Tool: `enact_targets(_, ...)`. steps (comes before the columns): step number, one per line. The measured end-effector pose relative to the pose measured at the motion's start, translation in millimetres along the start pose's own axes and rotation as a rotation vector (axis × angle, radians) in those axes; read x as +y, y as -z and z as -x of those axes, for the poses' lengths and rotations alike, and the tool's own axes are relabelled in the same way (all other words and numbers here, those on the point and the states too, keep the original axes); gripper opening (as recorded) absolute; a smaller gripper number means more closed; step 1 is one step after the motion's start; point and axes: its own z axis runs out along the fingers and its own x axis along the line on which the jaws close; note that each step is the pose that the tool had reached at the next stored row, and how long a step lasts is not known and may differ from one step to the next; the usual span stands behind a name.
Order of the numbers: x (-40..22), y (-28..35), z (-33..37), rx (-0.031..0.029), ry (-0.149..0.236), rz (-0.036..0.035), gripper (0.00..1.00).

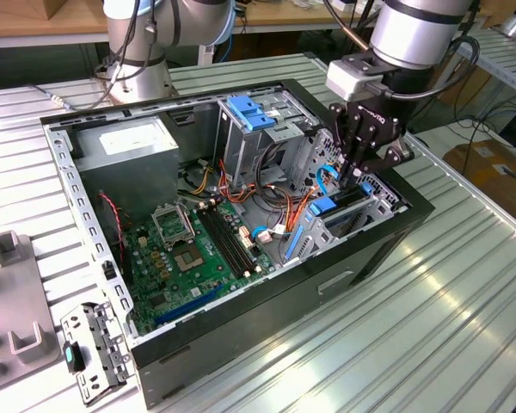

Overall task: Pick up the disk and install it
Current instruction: 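Insert the second disk wire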

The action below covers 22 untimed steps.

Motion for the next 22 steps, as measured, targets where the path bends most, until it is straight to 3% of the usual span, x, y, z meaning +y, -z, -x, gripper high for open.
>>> enact_targets(3,2.1,-2.3,-1.2,-0.0041,0.002,-0.0059,0.16)
enact_targets(5,3.7,-4.6,-3.9,-0.0143,0.003,-0.0083,0.16)
enact_targets(7,4.4,-5.5,-6.7,-0.0285,0.003,-0.012,0.16)
enact_targets(8,4.7,-5.7,-8.6,-0.0455,0.002,-0.0194,0.16)
enact_targets(10,5.5,-5.9,-10.0,-0.059,0.001,-0.0262,0.16)
enact_targets(15,8.1,-6.6,-14.3,-0.065,0.001,-0.0312,0.16)
enact_targets(22,8.1,-7.1,-15.6,-0.0678,0.001,-0.0391,0.16)
